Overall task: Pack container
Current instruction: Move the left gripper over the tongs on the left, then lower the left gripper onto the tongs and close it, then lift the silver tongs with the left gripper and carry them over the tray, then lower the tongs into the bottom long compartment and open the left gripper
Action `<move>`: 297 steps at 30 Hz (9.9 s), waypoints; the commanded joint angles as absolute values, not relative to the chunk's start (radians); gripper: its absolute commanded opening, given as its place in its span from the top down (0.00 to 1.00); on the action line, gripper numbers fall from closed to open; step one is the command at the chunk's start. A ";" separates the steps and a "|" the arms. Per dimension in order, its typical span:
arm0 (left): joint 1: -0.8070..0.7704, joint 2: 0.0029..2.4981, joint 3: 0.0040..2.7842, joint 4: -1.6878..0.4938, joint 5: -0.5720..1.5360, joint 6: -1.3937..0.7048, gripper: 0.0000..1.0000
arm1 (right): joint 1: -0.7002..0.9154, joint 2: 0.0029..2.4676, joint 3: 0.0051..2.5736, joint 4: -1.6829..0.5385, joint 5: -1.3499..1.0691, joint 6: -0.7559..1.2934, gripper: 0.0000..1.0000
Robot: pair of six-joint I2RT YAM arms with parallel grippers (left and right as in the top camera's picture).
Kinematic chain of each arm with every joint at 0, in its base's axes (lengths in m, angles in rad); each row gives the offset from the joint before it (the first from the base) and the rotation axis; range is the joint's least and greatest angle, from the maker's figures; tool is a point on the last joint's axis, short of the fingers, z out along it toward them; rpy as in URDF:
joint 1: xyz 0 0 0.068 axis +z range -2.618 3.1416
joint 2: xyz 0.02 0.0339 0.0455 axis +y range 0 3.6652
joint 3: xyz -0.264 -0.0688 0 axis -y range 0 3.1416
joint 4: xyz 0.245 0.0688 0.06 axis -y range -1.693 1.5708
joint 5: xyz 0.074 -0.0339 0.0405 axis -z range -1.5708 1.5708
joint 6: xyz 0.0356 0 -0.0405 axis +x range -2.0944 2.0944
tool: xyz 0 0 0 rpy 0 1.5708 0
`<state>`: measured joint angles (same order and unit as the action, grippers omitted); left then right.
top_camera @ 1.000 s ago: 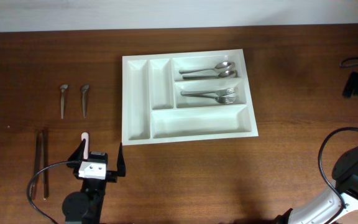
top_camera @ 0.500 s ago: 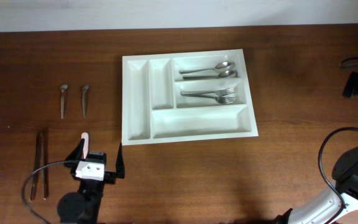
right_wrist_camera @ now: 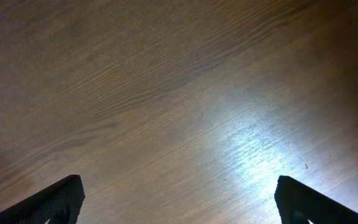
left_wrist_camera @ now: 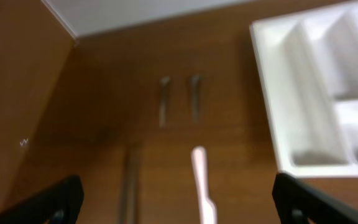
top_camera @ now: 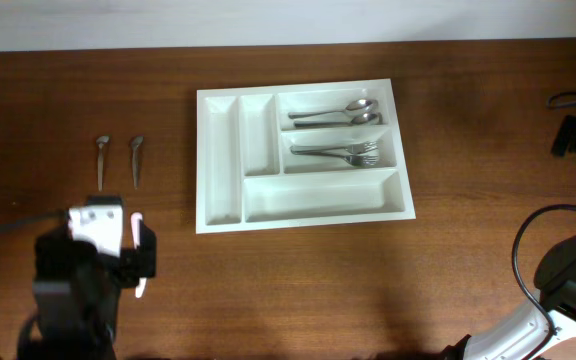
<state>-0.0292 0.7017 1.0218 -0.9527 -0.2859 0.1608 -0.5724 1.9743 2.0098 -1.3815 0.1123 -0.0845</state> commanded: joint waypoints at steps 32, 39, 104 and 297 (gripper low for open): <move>0.599 1.408 1.216 -0.962 -0.174 0.128 0.01 | -0.570 1.971 2.006 -1.379 0.113 -0.089 0.01; 0.599 1.490 1.216 -0.892 -0.117 0.136 0.01 | -0.570 1.971 2.006 -1.379 0.113 -0.089 0.01; 0.717 1.840 1.211 -0.860 -0.006 0.619 0.01 | -0.570 1.971 2.006 -1.379 0.113 -0.089 0.01; -0.648 2.186 1.800 -1.030 0.154 0.817 0.97 | -0.570 1.971 2.006 -1.379 0.113 -0.089 0.01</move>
<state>-0.6468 2.1670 1.7794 -1.0290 0.1307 0.7975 -0.5724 1.9743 2.0098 -1.3815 0.1116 -0.0864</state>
